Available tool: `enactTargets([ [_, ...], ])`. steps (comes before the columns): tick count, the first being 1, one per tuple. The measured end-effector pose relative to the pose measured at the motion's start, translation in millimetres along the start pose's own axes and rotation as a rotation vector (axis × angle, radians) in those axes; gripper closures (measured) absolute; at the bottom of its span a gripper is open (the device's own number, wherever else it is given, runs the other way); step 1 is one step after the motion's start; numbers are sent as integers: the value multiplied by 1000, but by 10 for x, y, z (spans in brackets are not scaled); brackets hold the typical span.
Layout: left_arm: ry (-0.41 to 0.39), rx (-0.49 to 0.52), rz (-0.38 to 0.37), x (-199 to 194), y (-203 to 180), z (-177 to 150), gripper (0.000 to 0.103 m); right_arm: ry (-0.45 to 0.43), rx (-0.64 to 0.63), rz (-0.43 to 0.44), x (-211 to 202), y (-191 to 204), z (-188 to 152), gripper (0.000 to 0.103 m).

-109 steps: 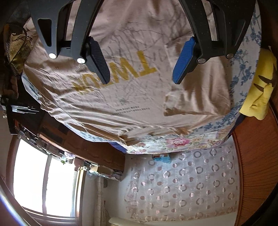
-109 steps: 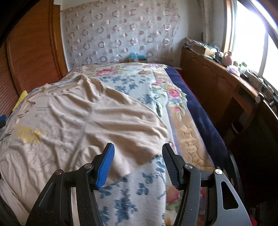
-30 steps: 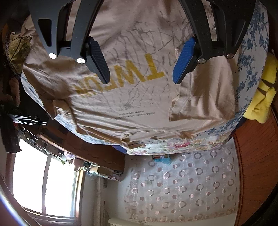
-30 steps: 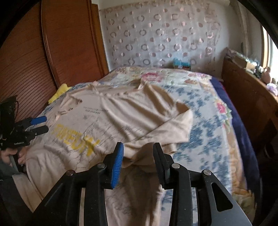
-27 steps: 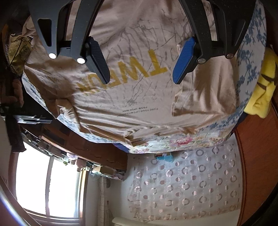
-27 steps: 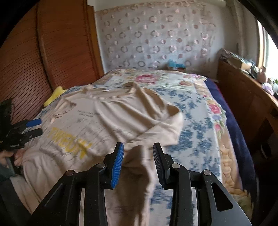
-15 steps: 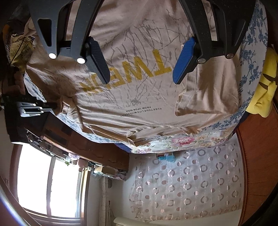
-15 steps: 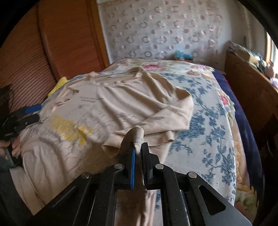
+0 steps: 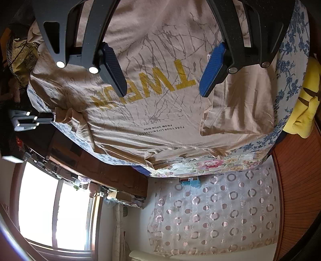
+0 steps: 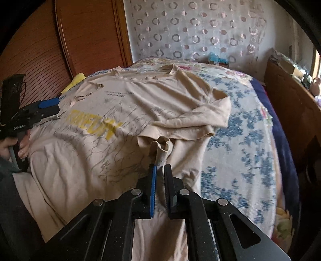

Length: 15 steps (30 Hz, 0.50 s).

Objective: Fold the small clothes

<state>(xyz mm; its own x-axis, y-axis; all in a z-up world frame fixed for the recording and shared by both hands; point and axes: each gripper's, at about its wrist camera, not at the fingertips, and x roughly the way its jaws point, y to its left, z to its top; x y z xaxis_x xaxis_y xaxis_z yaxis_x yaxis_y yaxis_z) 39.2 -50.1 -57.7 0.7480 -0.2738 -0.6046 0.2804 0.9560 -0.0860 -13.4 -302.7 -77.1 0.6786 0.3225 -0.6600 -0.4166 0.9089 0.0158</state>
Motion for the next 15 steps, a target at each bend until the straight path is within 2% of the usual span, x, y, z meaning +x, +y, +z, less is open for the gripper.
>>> enactTargets([
  [3,-4,4,-1,-14,-10,2,28,-48,9,-22,-181,-48,84,91],
  [5,-7,2,-3,-19,-19,0,28,-71,14,-46,-248,-111,137,87],
  [7,-5,2,-2,-18,-18,-1,28,-86,37,-79,-239,-199,172,74],
  [9,0,2,-2,-16,-25,1,28,-83,76,-85,-154,-296,204,67],
  [15,2,-3,2,-15,-37,-15,28,-8,121,-76,332,-451,260,67],
])
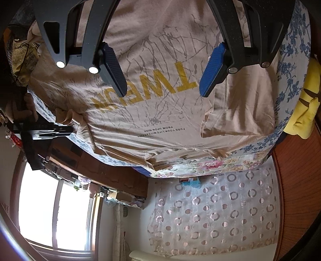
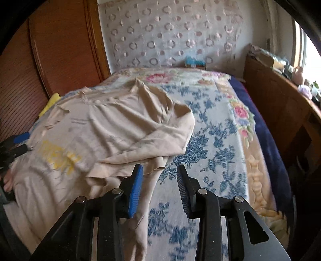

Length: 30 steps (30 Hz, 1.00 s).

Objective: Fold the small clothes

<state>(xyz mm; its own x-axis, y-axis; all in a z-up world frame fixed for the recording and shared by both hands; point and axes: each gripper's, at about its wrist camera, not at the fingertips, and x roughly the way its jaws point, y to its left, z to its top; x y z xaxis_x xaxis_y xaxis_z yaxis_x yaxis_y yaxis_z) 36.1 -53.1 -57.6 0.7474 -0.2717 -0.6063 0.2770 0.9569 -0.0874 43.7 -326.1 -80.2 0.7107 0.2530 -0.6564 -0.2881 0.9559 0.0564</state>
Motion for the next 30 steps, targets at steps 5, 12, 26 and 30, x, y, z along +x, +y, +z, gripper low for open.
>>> enactTargets([
  [5,3,-6,-2,15,10,-18,28,31,-16,11,144,40,47,79],
  [12,5,-8,-2,21,15,-31,28,26,-94,-16,190,92,220,100],
  [26,2,-23,5,-29,87,-77,28,-61,-246,1,164,694,879,101],
  [30,1,-33,5,-24,120,-87,28,-59,-238,4,214,722,900,101],
])
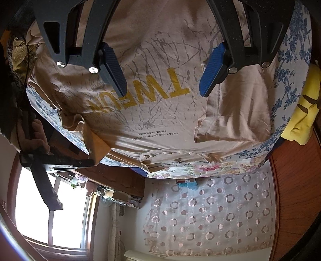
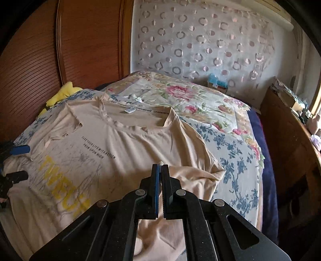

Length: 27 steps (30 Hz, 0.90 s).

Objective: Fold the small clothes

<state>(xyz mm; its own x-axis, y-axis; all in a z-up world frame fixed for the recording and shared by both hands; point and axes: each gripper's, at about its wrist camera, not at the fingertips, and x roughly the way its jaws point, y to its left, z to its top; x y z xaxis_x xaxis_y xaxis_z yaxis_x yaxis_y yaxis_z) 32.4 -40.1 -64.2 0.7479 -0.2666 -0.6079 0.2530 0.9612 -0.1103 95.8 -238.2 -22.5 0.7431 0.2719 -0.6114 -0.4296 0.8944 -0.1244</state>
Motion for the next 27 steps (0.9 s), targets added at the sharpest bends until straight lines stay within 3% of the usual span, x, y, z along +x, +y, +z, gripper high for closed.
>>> enactTargets([
  [11,-7,-4,3,-27,37,17,28,-56,14,123,210,127,336,101],
  [12,-8,-6,3,-29,54,13,28,-55,13,112,222,134,331,98],
  [13,-7,-8,4,-32,68,12,28,-46,13,88,236,133,319,86],
  [15,-9,-13,6,-37,96,15,28,-39,20,52,236,98,229,68],
  [27,-4,-36,20,9,197,29,28,83,157,-27,91,-480,-712,67],
])
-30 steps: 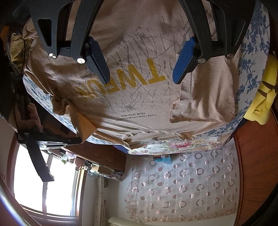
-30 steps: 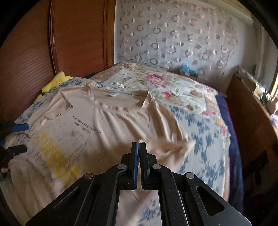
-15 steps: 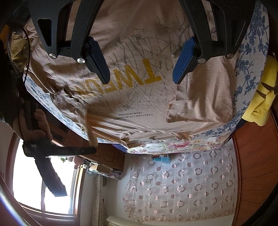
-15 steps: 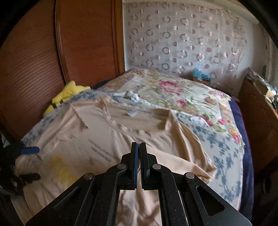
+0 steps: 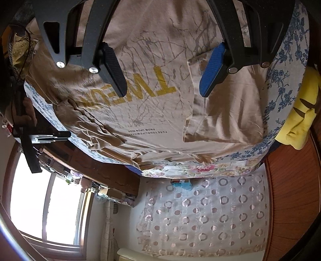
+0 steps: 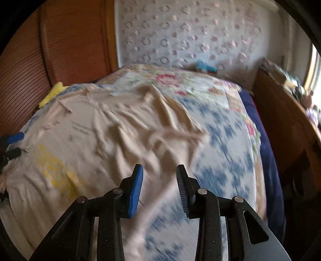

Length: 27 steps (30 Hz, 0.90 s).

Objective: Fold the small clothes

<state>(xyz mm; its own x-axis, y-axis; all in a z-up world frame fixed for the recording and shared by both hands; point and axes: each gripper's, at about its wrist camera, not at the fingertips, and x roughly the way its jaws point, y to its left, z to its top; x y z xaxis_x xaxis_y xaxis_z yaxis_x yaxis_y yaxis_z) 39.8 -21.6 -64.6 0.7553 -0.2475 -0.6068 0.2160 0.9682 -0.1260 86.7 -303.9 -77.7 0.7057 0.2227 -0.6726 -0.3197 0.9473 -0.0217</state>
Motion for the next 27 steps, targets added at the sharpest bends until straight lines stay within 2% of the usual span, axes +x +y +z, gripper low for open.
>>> enactTargets([
  [8,14,4,5,46,13,-6,28,27,116,106,187,-188,-118,68],
  [14,15,4,4,66,20,-17,28,51,112,95,242,-160,-144,68],
  [15,15,3,4,69,21,-15,28,55,105,94,231,-154,-141,78],
  [16,15,1,3,72,27,-18,28,66,100,90,237,-149,-143,99],
  [25,8,1,-2,69,63,2,28,27,61,9,-48,-251,-93,99],
  [27,4,3,8,55,114,41,28,32,61,24,-11,-255,-86,97],
])
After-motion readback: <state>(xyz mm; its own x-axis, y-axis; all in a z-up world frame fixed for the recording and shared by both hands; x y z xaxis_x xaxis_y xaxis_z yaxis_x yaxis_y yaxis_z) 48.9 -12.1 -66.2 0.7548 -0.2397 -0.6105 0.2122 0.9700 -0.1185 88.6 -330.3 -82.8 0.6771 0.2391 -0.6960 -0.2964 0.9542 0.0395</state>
